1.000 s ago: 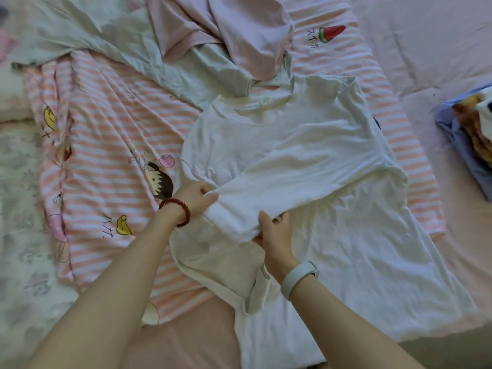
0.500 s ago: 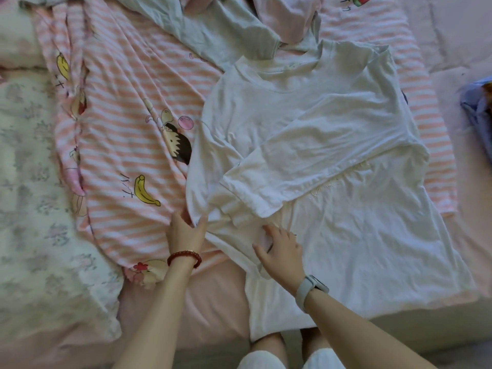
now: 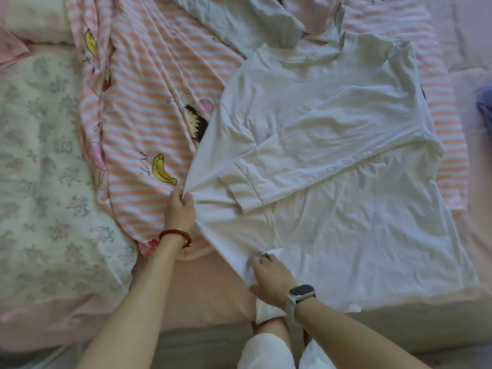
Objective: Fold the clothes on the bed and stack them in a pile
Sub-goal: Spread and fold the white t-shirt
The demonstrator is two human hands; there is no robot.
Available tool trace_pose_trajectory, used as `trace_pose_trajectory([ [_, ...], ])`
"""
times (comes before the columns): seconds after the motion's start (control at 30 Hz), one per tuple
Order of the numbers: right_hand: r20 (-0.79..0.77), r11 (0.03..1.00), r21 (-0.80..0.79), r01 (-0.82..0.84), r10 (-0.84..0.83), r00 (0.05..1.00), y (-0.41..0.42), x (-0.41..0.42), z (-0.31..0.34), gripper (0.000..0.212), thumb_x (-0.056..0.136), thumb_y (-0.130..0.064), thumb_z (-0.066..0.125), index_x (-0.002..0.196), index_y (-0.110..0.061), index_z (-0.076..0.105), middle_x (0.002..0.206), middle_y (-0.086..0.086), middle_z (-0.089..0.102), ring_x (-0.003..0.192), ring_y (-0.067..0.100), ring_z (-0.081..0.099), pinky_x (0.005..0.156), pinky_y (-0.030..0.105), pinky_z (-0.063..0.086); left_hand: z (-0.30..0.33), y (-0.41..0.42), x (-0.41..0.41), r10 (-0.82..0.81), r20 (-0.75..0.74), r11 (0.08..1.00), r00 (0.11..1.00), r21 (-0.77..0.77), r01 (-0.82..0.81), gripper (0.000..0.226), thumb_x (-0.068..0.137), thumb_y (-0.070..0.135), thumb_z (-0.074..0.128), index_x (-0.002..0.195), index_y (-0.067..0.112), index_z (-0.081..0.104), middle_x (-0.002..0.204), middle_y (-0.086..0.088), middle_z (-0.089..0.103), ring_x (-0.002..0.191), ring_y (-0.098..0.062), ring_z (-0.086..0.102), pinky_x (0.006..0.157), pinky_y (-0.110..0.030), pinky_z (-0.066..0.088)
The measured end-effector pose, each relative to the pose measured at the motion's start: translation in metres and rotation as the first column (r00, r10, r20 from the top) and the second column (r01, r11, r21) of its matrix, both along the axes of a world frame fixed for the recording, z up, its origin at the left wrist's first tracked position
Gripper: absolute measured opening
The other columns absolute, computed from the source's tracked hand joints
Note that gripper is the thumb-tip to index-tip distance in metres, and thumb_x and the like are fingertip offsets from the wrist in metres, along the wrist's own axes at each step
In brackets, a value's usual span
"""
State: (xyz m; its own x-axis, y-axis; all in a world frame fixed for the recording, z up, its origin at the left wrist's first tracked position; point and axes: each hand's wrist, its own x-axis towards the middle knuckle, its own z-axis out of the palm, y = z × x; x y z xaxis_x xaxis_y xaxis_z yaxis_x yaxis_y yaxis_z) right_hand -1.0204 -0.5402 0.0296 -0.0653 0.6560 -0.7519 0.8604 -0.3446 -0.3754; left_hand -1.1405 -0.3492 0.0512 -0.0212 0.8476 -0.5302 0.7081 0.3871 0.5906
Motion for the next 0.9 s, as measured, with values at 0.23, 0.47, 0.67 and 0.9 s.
trace_pose_trajectory([
  [0.23,-0.039,0.905,0.376,-0.2,0.231,0.972,0.027,-0.023,0.015,0.02,0.087,-0.005,0.048,0.1,0.001,0.062,0.108,0.018,0.054,0.105,0.033,0.046,0.081,0.041,0.04,0.016,0.048,-0.033,-0.08,-0.099,0.994,0.992,0.073,0.088,0.027,0.097,0.021,0.043,0.11,0.0,0.053,0.098,-0.011,0.054,0.091,-0.027,0.051,0.074,-0.029,0.036],
  [0.47,-0.521,0.87,0.338,0.359,-0.144,0.841,0.084,-0.031,0.067,0.018,0.091,-0.022,0.055,0.08,-0.008,0.057,0.076,0.005,0.058,0.074,0.023,0.053,0.066,0.037,0.039,0.042,0.097,-0.059,-0.046,-0.12,0.987,0.992,0.148,0.064,0.03,0.091,0.024,0.055,0.113,0.003,0.059,0.105,-0.011,0.06,0.1,-0.027,0.055,0.079,-0.026,0.036],
  [0.67,-0.625,0.721,0.219,0.658,-0.414,0.662,0.115,0.027,0.107,0.026,0.087,-0.012,0.062,0.066,-0.025,0.052,0.063,-0.012,0.05,0.058,-0.002,0.048,0.055,0.014,0.035,0.069,0.108,-0.049,-0.067,0.03,0.98,0.997,0.191,0.06,0.021,0.091,0.013,0.049,0.107,0.024,0.057,0.062,-0.001,0.044,0.056,-0.013,0.043,0.054,-0.025,0.036],
  [0.9,-0.697,0.257,0.153,0.954,-0.656,0.289,0.11,0.144,0.139,0.015,0.089,-0.01,0.058,0.084,-0.024,0.062,0.078,-0.006,0.06,0.072,0.004,0.055,0.064,0.019,0.045,0.118,0.113,0.011,0.081,0.303,0.981,0.95,0.147,-0.13,0.021,0.091,0.0,0.042,0.095,0.01,0.06,0.071,-0.005,0.053,0.037,-0.004,0.054,0.04,-0.017,0.048],
])
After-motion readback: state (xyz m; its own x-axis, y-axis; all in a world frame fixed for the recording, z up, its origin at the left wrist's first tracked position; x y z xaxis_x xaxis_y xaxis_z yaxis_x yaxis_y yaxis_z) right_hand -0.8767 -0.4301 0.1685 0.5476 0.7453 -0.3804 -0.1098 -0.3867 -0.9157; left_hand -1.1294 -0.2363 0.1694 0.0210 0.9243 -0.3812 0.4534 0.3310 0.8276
